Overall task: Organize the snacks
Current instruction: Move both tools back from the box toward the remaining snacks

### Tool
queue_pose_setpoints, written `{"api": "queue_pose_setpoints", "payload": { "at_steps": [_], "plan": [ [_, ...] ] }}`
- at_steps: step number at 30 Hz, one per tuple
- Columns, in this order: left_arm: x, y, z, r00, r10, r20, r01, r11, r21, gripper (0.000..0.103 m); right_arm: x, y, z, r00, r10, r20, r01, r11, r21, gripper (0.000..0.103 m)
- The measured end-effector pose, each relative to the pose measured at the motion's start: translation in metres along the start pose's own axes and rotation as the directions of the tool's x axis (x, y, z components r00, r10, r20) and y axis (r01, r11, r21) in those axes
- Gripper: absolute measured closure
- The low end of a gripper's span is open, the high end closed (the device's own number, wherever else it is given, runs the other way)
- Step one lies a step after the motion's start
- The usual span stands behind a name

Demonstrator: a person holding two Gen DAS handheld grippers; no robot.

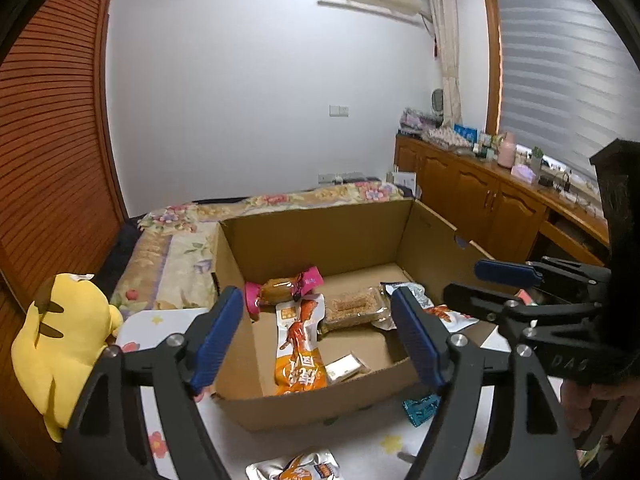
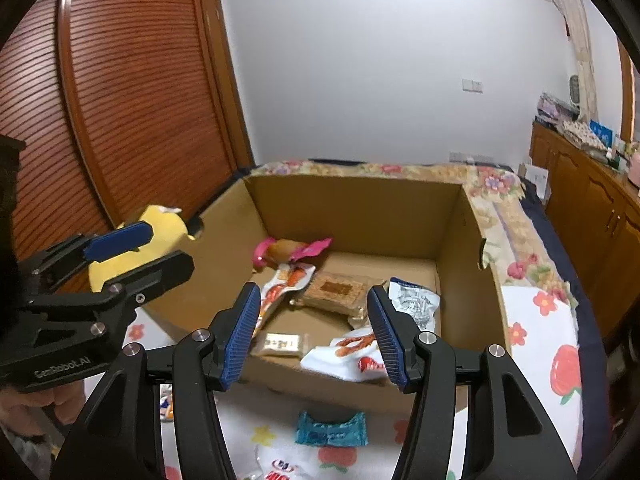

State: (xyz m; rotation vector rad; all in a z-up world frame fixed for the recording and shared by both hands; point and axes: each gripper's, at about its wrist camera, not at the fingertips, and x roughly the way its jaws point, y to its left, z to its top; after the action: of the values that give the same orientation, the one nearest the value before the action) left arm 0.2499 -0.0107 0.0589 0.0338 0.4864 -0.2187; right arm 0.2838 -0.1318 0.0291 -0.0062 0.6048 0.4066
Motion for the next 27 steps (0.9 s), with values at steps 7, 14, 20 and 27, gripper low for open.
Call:
{"api": "queue_pose_setpoints", "payload": {
  "at_steps": [7, 14, 20, 27],
  "plan": [
    [-0.024, 0.005, -0.011, 1.000, -0.002, 0.026, 0.001, 1.000, 0.012, 0.026, -0.029, -0.001, -0.009, 0.999, 0.030, 0.038, -0.031, 0.999, 0.042, 0.045],
    [-0.039, 0.006, -0.033, 0.999, -0.008, 0.032, 0.006, 0.999, 0.036, 0.026, -0.046, 0.000, -0.030, 0.999, 0.022, 0.042, -0.023, 0.999, 0.031, 0.045],
    [-0.048, 0.002, -0.059, 1.000, -0.008, 0.008, 0.007, 0.998, 0.069, 0.026, -0.058, -0.002, -0.051, 0.999, 0.004, 0.049, -0.005, 1.000, 0.014, 0.045],
    [-0.047, 0.006, -0.085, 0.999, -0.028, -0.040, 0.029, 0.999, 0.036, 0.026, -0.068, -0.001, -0.074, 0.999, -0.007, 0.049, 0.008, 1.000, -0.014, 0.043]
  ]
}}
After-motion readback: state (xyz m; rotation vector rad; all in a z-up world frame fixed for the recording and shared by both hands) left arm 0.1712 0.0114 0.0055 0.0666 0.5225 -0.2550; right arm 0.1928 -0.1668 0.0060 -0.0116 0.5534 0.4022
